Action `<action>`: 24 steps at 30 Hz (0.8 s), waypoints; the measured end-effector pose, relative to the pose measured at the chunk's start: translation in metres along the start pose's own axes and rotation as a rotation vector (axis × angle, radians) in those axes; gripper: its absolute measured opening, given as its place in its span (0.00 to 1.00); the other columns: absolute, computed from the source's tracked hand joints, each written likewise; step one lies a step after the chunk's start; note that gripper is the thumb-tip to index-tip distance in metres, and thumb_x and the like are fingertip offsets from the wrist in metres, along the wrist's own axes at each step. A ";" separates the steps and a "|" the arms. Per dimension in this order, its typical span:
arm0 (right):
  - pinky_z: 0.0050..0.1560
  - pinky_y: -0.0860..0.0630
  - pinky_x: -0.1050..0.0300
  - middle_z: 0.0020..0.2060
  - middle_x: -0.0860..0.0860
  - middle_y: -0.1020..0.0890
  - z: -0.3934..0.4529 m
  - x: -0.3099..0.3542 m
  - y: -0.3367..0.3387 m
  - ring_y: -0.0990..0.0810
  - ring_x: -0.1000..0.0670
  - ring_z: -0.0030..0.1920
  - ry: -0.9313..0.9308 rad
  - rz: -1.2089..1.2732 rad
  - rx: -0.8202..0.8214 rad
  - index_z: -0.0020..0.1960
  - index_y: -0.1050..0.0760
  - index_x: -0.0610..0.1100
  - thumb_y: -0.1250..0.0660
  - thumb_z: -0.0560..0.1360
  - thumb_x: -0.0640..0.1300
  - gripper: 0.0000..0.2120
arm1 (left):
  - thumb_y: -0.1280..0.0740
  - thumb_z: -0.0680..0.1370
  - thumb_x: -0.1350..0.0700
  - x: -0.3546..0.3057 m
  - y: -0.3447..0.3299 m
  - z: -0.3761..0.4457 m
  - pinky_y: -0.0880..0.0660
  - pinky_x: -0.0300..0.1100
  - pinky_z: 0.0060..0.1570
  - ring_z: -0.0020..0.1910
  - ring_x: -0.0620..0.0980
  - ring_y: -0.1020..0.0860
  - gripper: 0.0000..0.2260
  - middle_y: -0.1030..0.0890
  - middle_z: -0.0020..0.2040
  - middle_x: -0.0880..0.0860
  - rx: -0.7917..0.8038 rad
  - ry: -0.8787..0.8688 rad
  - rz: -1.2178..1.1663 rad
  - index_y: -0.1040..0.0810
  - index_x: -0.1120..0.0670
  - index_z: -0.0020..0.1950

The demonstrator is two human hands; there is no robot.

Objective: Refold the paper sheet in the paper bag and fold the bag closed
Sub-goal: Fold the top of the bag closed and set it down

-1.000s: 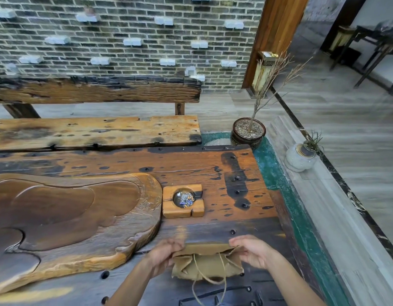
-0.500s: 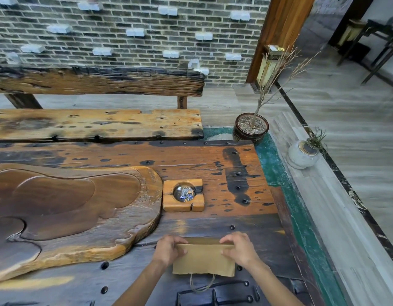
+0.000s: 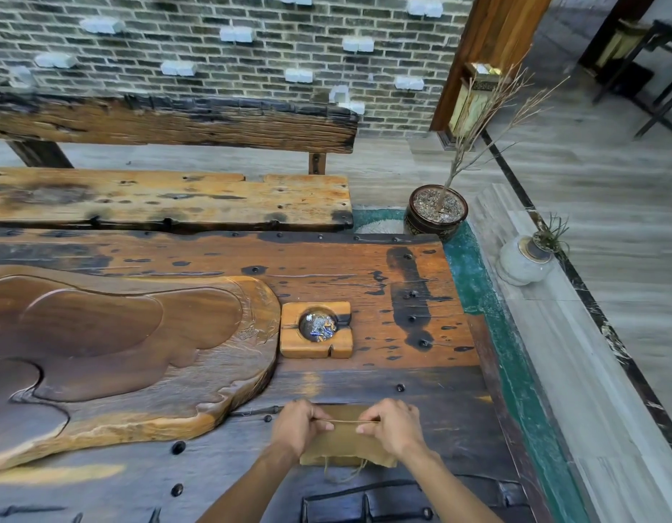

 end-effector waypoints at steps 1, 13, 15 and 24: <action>0.65 0.35 0.52 0.53 0.60 0.15 -0.001 -0.006 0.001 0.22 0.55 0.59 -0.018 -0.001 0.002 0.51 0.16 0.57 0.28 0.70 0.58 0.12 | 0.24 0.72 0.53 0.005 0.001 0.002 0.26 0.33 0.49 0.46 0.40 0.19 0.12 0.20 0.36 0.33 -0.009 0.000 -0.001 0.16 0.35 0.34; 0.48 0.24 0.64 0.36 0.58 0.15 -0.002 -0.055 0.006 0.20 0.65 0.40 -0.110 0.327 0.009 0.33 0.22 0.60 0.21 0.67 0.46 0.12 | 0.23 0.69 0.67 0.044 0.008 0.000 0.26 0.28 0.33 0.28 0.34 0.20 0.18 0.18 0.25 0.41 -0.141 0.136 -0.367 0.17 0.47 0.26; 0.48 0.22 0.61 0.37 0.55 0.13 -0.002 -0.063 0.002 0.17 0.60 0.40 -0.132 0.380 -0.018 0.34 0.20 0.58 0.21 0.66 0.45 0.11 | 0.23 0.69 0.66 0.051 0.007 -0.002 0.25 0.30 0.33 0.29 0.38 0.19 0.15 0.16 0.27 0.44 -0.148 0.167 -0.400 0.16 0.49 0.27; 0.46 0.22 0.54 0.37 0.48 0.13 0.004 -0.065 0.009 0.16 0.47 0.42 -0.118 0.492 -0.096 0.40 0.16 0.43 0.22 0.67 0.44 0.06 | 0.24 0.70 0.66 0.047 0.022 -0.006 0.25 0.33 0.35 0.32 0.45 0.21 0.08 0.17 0.31 0.49 -0.200 0.164 -0.516 0.18 0.58 0.32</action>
Point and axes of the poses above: each hand's wrist, its own z-axis towards the middle knuckle, its own y-axis out of the back of the hand, x = y × z, the point moved 5 cm from there along z, towards the middle knuckle
